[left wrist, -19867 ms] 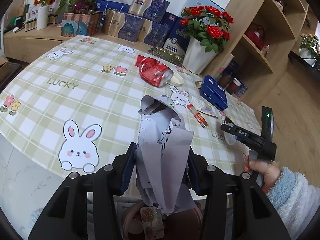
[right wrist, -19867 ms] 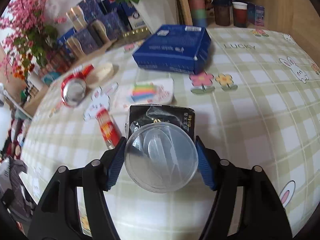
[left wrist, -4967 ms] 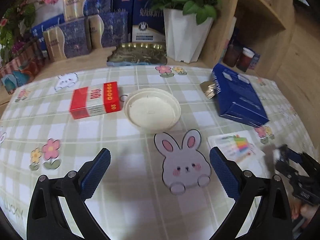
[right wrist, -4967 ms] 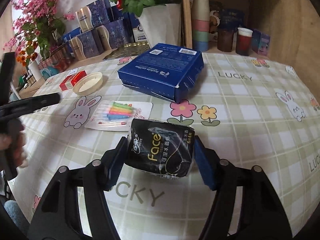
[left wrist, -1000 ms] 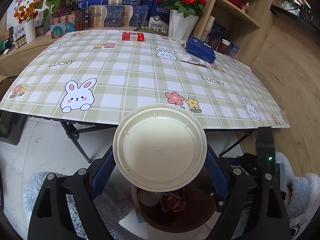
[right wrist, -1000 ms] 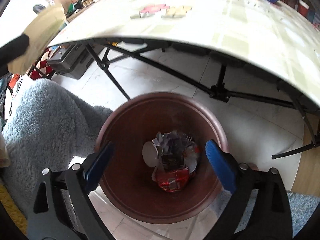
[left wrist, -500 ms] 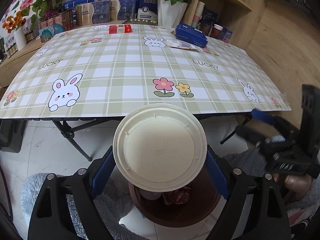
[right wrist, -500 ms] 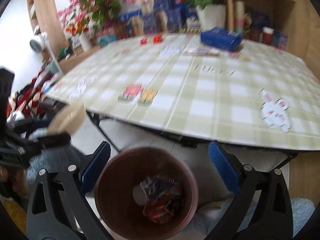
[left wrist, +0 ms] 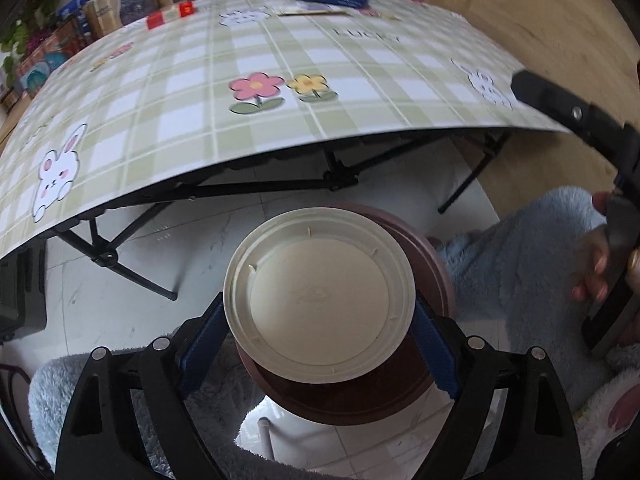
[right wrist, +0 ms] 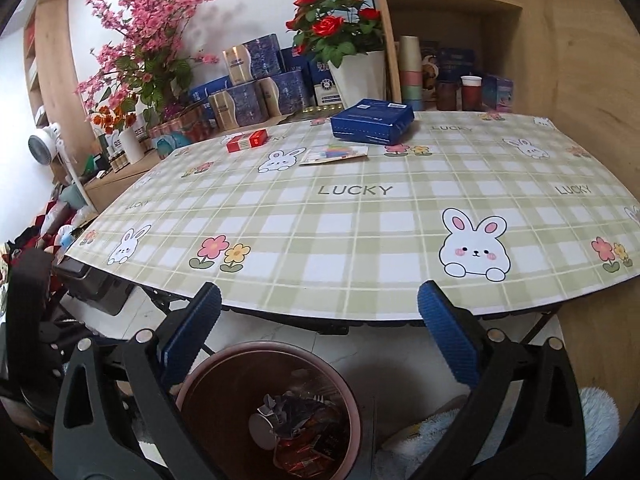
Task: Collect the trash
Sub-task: 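Lower the beige lid into the bin and open the left gripper, then move both grippers back over the table toward the remaining items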
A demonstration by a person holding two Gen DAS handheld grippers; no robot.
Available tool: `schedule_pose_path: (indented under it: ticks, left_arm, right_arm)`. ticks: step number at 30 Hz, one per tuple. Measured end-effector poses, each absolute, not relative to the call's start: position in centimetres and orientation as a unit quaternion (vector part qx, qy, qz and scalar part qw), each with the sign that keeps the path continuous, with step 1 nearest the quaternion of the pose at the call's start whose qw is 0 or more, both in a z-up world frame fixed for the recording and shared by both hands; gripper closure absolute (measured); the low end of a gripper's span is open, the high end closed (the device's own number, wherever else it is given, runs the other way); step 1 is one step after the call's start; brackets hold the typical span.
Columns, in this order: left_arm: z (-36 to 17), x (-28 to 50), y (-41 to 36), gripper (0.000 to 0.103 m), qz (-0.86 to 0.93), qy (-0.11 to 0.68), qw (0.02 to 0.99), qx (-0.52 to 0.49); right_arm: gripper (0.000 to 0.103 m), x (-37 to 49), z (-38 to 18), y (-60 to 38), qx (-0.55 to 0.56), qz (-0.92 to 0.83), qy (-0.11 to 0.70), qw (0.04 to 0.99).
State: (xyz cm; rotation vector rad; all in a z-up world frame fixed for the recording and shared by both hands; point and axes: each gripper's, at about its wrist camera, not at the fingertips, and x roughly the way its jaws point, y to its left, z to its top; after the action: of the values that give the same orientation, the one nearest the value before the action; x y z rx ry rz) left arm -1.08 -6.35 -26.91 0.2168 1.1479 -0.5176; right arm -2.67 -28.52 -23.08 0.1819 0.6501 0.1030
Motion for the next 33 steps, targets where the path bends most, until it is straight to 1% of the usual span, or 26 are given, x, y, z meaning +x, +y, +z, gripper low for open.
schedule_pose_path:
  ticks: [5,9,15,19,26,29,33]
  left_arm:
    - [-26.9,-1.4,-6.8,0.017,-0.25,0.53,0.803,0.109]
    - [-26.8,-1.2,-6.2,0.015,-0.245,0.53,0.806,0.096]
    - [-26.2,-1.0,-5.6,0.015,-0.236,0.522,0.816,0.078]
    - [-24.4,-0.9,-4.3,0.015,-0.224,0.49,0.841,0.049]
    - [-20.4,0.7,0.6,0.015,-0.172,0.421,0.889,-0.049]
    - [-19.2,2.1,2.0,0.015,-0.153,0.407,0.898,-0.061]
    - [-18.1,4.5,3.6,0.015,-0.138,0.393,0.907,-0.062]
  right_arm:
    - [0.006,-2.8,-23.3,-28.6,0.095,0.049,0.321,0.941]
    - [0.006,-2.6,-23.6,-28.7,0.101,0.048,0.328,0.938]
    - [0.006,-2.5,-23.9,-28.6,0.1,0.049,0.333,0.936]
    - [0.006,-2.5,-24.0,-28.3,0.09,0.048,0.333,0.937]
    - [0.006,-0.9,-23.6,-28.5,0.083,0.061,0.337,0.936]
    - [0.006,0.5,-22.9,-28.5,0.06,0.066,0.339,0.937]
    - [0.006,4.9,-21.4,-28.4,0.002,0.113,0.363,0.925]
